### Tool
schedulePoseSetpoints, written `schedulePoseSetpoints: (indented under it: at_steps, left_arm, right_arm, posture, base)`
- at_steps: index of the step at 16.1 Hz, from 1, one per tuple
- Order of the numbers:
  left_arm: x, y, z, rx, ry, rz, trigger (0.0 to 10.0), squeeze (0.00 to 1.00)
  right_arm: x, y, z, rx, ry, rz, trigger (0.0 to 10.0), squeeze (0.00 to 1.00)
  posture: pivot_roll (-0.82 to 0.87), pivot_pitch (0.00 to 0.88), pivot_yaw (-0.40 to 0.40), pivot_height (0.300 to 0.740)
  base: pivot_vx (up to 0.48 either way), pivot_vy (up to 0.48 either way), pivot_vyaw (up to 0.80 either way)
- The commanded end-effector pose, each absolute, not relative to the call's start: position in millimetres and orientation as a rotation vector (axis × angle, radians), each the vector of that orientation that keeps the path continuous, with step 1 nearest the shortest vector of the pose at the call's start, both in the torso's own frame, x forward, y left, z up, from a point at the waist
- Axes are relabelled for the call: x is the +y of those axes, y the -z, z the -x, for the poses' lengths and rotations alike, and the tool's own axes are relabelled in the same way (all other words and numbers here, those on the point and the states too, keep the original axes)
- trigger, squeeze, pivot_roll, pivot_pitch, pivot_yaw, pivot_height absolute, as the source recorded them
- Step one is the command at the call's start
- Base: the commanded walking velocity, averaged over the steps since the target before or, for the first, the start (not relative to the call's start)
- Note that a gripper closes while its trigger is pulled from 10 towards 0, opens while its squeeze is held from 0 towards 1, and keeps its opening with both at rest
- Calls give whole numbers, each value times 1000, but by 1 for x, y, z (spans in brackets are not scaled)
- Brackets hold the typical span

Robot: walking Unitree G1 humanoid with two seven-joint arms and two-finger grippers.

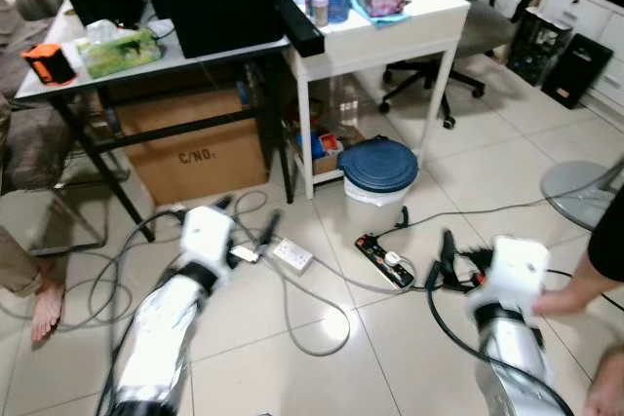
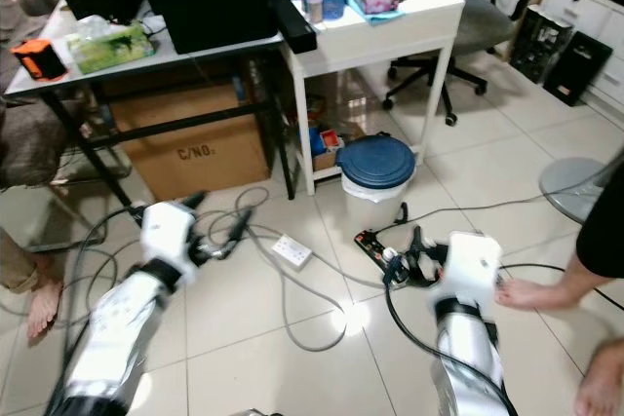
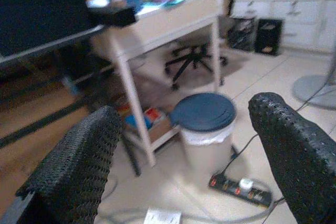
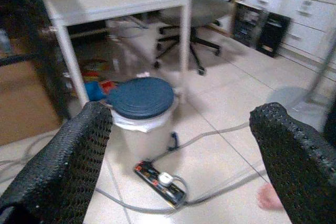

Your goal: Picking trash to rubbish bin

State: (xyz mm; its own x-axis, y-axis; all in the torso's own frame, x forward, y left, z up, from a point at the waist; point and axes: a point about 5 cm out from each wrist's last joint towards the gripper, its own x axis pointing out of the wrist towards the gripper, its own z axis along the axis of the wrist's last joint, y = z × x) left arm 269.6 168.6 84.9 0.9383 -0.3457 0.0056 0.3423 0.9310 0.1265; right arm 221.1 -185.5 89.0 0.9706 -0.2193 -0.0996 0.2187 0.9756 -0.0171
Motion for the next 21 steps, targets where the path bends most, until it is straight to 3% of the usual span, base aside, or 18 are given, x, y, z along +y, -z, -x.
schedulePoseSetpoints:
  at_steps: [1, 5, 6, 10, 13, 17, 19, 21]
  left_arm:
    - [176, -82, -264, -2, 310, -120, 10000, 0]
    - [167, -82, -260, 13, 309, -99, 10000, 0]
    - [163, -86, -260, 22, 304, -96, 10000, 0]
    - [164, -83, -262, 36, 305, -95, 10000, 0]
    - [164, -86, -266, 38, 288, -100, 10000, 0]
    - [160, -101, -273, -10, 263, -91, 10000, 0]
    - [161, -98, -271, 3, 256, -99, 10000, 0]
    - [162, -98, -271, 5, 253, -101, 10000, 0]
  right_arm:
    - [-189, -94, -218, 90, 248, -2, 10000, 0]
    - [-189, -95, -213, 108, 221, 33, 10000, 8]
    - [-187, -95, -213, 112, 216, 43, 10000, 82]
    - [-184, -95, -212, 114, 213, 48, 10000, 200]
    - [-183, -97, -215, 110, 204, 55, 10000, 212]
    - [-180, -98, -216, 104, 178, 64, 10000, 153]
    - [-180, -98, -218, 104, 175, 63, 10000, 0]
    - [-179, -98, -218, 105, 173, 63, 10000, 0]
  posture:
    - [-90, 68, 84, 740]
    - [-106, 86, 72, 740]
    - [-109, 88, 72, 740]
    - [-112, 85, 81, 740]
    - [-109, 78, 80, 740]
    - [-101, 83, 74, 740]
    - [-100, 85, 77, 740]
    - [-97, 86, 77, 740]
  base:
    - [0, 0, 0]
    - [0, 0, 0]
    - [0, 0, 0]
    - [0, 0, 800]
    - [0, 0, 800]
    - [0, 0, 800]
    - [0, 0, 800]
    - [0, 0, 800]
